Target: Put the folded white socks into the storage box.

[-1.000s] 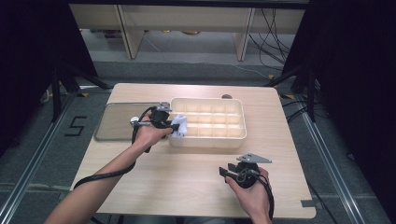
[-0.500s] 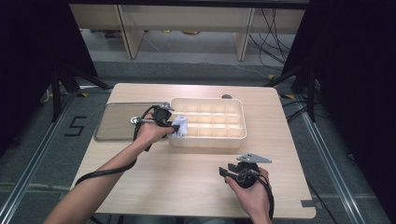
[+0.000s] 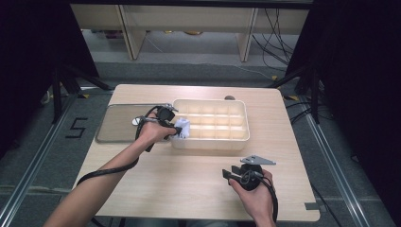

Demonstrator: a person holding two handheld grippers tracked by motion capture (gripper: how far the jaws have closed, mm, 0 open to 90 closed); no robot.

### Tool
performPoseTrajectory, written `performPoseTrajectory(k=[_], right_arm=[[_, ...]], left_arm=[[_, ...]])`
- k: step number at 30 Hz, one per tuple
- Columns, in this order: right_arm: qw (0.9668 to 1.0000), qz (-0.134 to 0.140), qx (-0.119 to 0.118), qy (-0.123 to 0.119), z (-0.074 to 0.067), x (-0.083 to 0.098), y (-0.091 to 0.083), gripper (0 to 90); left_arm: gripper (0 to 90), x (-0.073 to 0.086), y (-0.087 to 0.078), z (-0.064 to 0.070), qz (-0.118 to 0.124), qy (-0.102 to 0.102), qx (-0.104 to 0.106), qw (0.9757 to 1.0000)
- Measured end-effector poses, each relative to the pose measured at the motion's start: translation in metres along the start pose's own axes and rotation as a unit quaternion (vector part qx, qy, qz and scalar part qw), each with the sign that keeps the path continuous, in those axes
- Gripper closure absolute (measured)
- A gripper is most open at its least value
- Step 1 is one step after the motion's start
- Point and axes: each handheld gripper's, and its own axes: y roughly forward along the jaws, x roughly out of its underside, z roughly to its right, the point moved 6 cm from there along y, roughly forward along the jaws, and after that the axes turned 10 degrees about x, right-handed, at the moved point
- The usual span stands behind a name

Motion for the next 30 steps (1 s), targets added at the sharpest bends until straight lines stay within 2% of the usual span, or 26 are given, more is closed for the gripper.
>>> performPoseTrajectory(k=[5,6,7,11,12,16,20,30], right_arm=[[1.0,-0.002,-0.002,0.006,-0.0014,-0.0001,-0.0008,56.6],[0.9998,-0.01,-0.002,0.02,-0.0036,0.0008,-0.0021,56.5],[1.0,-0.001,-0.001,0.0,-0.0001,-0.0001,-0.0003,56.5],[1.0,-0.003,-0.002,0.0,-0.0003,0.0005,0.0003,56.5],[1.0,-0.003,-0.002,0.0,-0.0003,0.0005,0.0003,56.5],[1.0,-0.002,-0.002,0.0,0.0002,0.0004,0.0005,56.4],[1.0,-0.005,0.0,0.0,0.0001,0.0008,0.0004,56.4],[1.0,-0.005,0.0,0.002,-0.0004,0.0008,0.0015,56.3]], left_arm=[[71.3,-0.0004,0.0007,-0.0008,-0.007,-0.002,-0.001,1.0],[71.3,-0.0005,0.0011,-0.0008,-0.006,-0.003,-0.001,1.0],[71.3,-0.0002,0.0003,-0.0009,-0.019,-0.002,0.004,0.9998],[71.4,-0.0011,0.002,-0.0002,-0.018,0.003,-0.005,0.9998],[71.4,-0.0009,0.001,-0.0001,-0.029,0.003,-0.002,0.9996],[71.4,-0.0014,0.0021,0.0001,-0.029,0.005,-0.006,0.9996],[71.7,-0.0008,0.0023,0.0004,-0.043,0.01,-0.009,0.999],[71.9,-0.0017,0.0037,-0.0001,-0.059,0.005,-0.012,0.9982]])
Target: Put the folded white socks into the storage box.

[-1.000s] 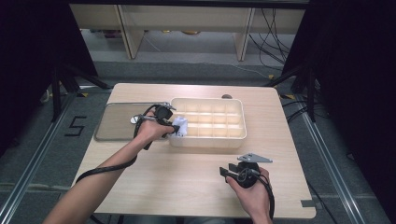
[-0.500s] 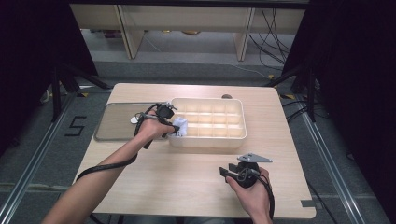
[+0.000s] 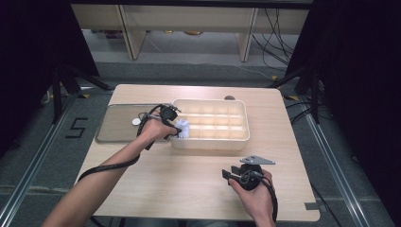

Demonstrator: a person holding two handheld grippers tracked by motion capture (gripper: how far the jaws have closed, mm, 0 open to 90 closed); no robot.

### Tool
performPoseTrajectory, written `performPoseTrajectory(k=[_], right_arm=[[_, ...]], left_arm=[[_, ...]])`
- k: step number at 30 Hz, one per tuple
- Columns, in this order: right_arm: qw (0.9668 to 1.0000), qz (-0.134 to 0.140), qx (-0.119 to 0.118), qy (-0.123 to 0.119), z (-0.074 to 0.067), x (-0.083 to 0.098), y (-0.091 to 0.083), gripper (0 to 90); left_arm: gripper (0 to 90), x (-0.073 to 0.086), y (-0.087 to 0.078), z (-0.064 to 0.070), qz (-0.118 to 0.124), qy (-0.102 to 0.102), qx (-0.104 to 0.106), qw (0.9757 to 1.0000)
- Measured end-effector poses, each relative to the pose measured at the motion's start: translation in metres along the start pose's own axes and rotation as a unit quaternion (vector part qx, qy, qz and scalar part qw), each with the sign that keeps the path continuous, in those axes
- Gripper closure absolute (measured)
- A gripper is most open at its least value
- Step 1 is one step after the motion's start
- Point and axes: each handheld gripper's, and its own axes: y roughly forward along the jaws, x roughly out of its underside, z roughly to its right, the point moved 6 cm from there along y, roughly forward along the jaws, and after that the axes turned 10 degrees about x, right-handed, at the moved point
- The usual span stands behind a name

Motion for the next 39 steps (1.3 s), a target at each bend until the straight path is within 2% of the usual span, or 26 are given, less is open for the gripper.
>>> performPoseTrajectory(k=[8,15,18,20,26,27,29,39], right_arm=[[1.0,0.001,-0.002,-0.001,-0.0004,-0.0003,-0.0007,56.3],[1.0,0.002,-0.007,0.001,-0.0005,-0.0001,0.0001,56.0],[1.0,-0.003,-0.001,0.003,0.0,-0.0001,-0.0012,55.9],[1.0,0.003,-0.007,0.002,-0.0001,-0.0007,-0.0001,55.8],[1.0,-0.001,-0.001,0.0,0.0005,-0.0001,-0.0008,55.7],[0.9998,-0.01,-0.002,0.018,-0.0025,0.0009,-0.0022,55.7],[0.9999,0.002,-0.01,0.008,-0.0015,-0.0001,0.0003,55.6],[1.0,0.001,-0.004,-0.002,0.0001,0.0,0.0003,55.6]], left_arm=[[72.1,-0.0002,0.0012,0.0011,-0.012,0.004,-0.008,0.9999],[72.2,-0.0011,0.0016,0.0007,-0.02,-0.003,-0.005,0.9998],[72.3,-0.0014,0.0017,0.0008,-0.02,-0.008,-0.004,0.9998],[72.3,-0.0014,0.0017,0.0008,-0.021,-0.008,-0.004,0.9997],[72.3,-0.0019,0.0021,0.0016,-0.027,-0.004,-0.01,0.9996],[72.3,-0.002,0.0022,0.0016,-0.027,-0.004,-0.01,0.9996],[72.3,-0.0019,0.0023,0.0014,-0.028,-0.006,-0.009,0.9995],[72.6,-0.0021,0.0037,0.0014,-0.033,-0.011,-0.006,0.9994]])
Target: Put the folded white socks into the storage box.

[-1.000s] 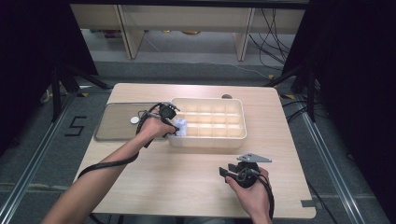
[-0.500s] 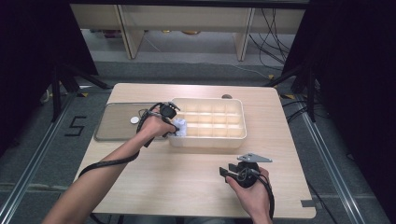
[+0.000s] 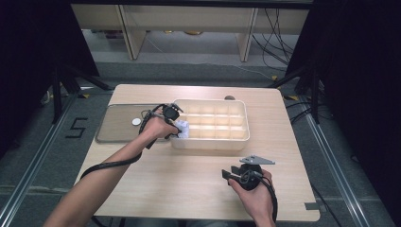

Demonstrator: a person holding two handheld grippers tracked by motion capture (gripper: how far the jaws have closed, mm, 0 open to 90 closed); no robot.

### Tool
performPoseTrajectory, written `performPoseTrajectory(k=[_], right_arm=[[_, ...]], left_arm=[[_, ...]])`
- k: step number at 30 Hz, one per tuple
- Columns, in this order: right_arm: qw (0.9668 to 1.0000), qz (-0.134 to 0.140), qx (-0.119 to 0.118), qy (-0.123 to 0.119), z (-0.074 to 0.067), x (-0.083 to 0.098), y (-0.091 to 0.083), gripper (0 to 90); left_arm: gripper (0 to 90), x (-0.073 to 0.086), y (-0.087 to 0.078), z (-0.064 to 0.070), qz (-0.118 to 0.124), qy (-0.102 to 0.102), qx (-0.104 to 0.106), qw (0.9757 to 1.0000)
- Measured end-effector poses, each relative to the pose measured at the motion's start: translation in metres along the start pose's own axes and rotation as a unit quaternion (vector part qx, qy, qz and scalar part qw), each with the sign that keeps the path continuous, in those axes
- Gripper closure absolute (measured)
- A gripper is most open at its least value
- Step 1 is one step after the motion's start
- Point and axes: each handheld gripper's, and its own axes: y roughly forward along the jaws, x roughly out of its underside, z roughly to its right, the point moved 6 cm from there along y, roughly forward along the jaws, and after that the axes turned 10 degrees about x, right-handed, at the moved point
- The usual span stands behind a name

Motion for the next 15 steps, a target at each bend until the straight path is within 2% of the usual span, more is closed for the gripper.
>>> performPoseTrajectory(k=[15], right_arm=[[1.0,-0.003,0.002,0.002,0.0005,0.0003,0.0004,55.5]], left_arm=[[72.8,-0.0007,0.0018,0.0007,-0.018,-0.001,-0.003,0.9998]])
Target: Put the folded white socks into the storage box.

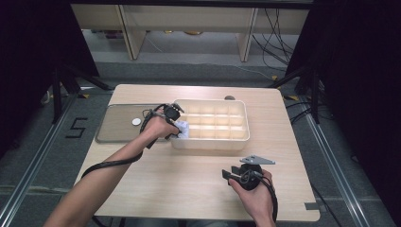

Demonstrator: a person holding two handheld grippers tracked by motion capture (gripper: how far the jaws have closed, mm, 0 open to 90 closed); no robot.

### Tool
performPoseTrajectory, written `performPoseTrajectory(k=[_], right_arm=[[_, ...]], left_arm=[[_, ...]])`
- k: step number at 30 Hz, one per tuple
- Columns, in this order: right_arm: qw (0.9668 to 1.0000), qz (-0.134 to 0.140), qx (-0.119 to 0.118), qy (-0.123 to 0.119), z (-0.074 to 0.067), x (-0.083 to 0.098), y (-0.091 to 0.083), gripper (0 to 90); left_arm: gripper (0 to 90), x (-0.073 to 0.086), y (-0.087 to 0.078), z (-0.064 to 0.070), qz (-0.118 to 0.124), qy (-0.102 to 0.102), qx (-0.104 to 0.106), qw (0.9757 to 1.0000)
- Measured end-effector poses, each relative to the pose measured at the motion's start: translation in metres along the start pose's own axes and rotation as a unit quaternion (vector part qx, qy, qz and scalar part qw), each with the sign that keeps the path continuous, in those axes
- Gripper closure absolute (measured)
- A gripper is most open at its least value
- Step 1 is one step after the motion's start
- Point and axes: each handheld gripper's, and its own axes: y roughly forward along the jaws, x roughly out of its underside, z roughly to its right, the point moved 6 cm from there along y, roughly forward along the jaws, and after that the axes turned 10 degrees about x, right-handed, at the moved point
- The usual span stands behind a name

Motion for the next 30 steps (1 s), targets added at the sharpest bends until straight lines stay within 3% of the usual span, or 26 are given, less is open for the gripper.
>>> performPoseTrajectory(k=[5,7,11,12,16,20,24,27,30], right_arm=[[1.0,-0.002,0.0,0.002,0.0,0.001,0.0,55.5],[0.9997,-0.011,-0.002,0.021,-0.004,0.002,-0.001,55.5],[0.9999,-0.005,-0.006,0.015,-0.004,0.001,0.0,55.4],[1.0,-0.001,-0.005,0.0,-0.001,0.001,0.001,55.4],[1.0,-0.003,-0.001,0.0,0.0,0.0,0.0,55.3],[1.0,-0.004,-0.002,0.0,-0.001,0.0,0.0,55.1],[1.0,-0.003,-0.001,0.0,-0.001,0.0,0.0,54.9],[1.0,-0.003,-0.001,0.003,-0.001,0.0,-0.001,54.8],[1.0,0.0,-0.003,-0.004,-0.001,-0.001,0.0,54.7]], left_arm=[[72.9,0.0,0.0,0.0,-0.004,0.0,0.001,1.0],[72.9,0.0,0.0,0.0,-0.006,0.0,0.001,1.0],[72.8,0.0,0.0,0.0,-0.006,-0.002,0.001,1.0],[72.6,0.0,0.0,0.0,-0.001,-0.003,0.001,1.0],[70.9,0.001,-0.001,0.0,0.011,-0.005,0.008,0.9999],[66.4,0.0,-0.003,0.0,0.02,0.004,0.01,0.9997],[60.3,-0.001,-0.006,0.001,0.032,-0.001,0.019,0.9993],[56.4,-0.002,-0.009,0.001,0.034,0.011,0.02,0.9992],[51.0,-0.003,-0.012,0.002,0.046,0.007,0.026,0.9986]])
